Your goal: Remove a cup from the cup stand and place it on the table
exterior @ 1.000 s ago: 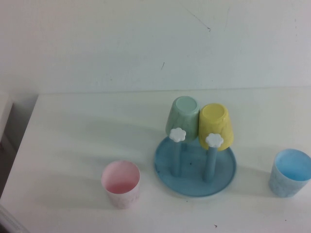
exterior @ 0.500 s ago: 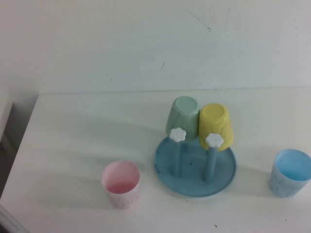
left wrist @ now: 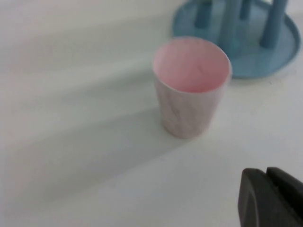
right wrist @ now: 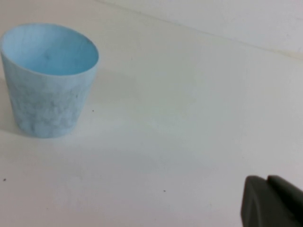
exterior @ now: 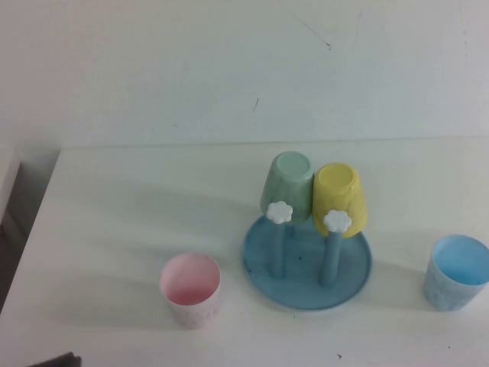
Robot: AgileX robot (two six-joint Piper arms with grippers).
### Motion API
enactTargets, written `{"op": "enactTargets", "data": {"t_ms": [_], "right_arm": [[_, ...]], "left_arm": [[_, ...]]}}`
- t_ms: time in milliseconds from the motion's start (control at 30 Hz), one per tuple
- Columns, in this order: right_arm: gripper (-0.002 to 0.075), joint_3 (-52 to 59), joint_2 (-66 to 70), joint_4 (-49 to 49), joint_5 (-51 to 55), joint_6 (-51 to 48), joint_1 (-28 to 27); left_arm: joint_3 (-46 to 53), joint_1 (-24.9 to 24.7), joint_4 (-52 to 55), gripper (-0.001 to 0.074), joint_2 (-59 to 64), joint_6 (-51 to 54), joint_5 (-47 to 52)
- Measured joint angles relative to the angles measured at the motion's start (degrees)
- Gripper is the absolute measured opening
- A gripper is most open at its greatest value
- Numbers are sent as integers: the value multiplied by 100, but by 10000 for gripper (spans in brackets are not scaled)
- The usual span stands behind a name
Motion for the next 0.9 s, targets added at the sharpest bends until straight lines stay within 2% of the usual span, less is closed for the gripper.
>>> {"op": "enactTargets", "data": {"t_ms": [200, 367, 533, 667, 900], "right_arm": [[-2, 0, 0, 0, 0, 0, 0], [-2, 0, 0, -5, 0, 0, 0], [-2, 0, -5, -5, 0, 0, 0], [-2, 0, -5, -5, 0, 0, 0], [-2, 0, -5, -15, 0, -13, 0]], "left_arm": [[937, 1592, -112, -2, -1012, 52, -1575], [1368, 2870, -135, -2, -1752, 52, -1821], [1466, 3777, -146, -2, -2024, 52, -1736], [1466, 3964, -153, -1, -2029, 52, -1324], [1466, 3974, -249, -2, -2029, 193, -712]]}}
